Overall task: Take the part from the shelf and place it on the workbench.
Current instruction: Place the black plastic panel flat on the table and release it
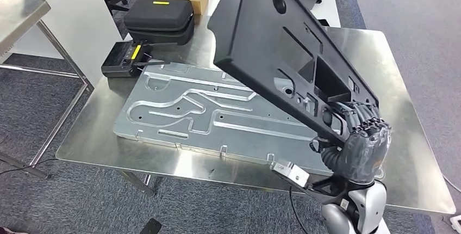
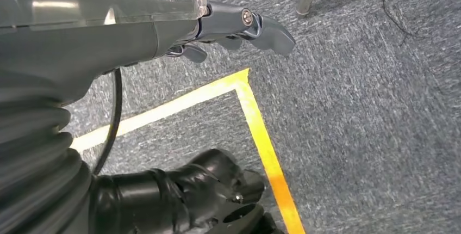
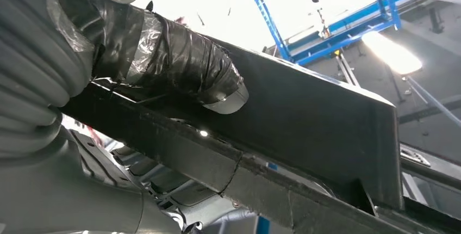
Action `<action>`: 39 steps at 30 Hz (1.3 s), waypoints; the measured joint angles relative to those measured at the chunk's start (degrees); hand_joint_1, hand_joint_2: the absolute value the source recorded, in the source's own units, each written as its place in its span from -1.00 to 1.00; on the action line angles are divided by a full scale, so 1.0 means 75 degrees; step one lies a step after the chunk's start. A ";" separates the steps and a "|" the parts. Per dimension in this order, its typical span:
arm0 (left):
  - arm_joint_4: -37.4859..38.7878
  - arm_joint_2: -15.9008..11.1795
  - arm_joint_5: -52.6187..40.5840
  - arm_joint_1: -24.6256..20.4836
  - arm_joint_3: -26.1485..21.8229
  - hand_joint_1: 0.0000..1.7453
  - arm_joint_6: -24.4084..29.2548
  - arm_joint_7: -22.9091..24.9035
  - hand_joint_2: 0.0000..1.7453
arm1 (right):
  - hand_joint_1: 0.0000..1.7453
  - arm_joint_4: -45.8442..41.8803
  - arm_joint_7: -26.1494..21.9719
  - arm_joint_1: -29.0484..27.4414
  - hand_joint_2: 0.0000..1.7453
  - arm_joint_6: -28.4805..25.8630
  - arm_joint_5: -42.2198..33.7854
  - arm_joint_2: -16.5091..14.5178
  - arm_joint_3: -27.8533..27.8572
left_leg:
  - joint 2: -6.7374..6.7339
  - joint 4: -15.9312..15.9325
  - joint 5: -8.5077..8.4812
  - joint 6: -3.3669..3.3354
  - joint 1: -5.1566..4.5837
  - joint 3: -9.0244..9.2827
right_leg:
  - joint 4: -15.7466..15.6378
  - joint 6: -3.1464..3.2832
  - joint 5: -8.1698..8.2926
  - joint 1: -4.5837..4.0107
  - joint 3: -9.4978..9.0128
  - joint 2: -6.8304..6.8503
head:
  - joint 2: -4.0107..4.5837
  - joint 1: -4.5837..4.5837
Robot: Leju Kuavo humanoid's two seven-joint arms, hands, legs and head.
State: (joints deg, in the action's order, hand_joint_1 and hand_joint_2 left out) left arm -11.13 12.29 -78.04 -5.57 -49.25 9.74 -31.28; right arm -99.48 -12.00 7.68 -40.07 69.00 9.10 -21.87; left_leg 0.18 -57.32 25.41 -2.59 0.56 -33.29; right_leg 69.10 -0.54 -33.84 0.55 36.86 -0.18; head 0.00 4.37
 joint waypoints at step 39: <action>0.0000 0.0154 -0.0400 -0.0394 0.0842 -1.00 -0.0281 0.0559 -1.00 | 1.00 0.7707 0.3003 0.4424 1.00 0.2183 0.2790 -0.1424 -0.3374 | 0.0062 -0.0214 0.0037 0.0143 0.0008 -0.0169 | -0.1082 0.0098 0.1125 -0.0037 -0.0054 0.0012 | 0.0000 -0.0006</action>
State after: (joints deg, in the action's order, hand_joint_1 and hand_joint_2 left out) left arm -11.13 13.45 -81.03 -8.52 -42.94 7.63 -27.09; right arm -41.68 10.52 40.86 -23.69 89.92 -1.58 -47.18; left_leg 0.65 -58.92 25.69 -1.52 0.61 -34.55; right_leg 60.99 0.20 -25.40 0.27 36.46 -0.09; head 0.00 4.32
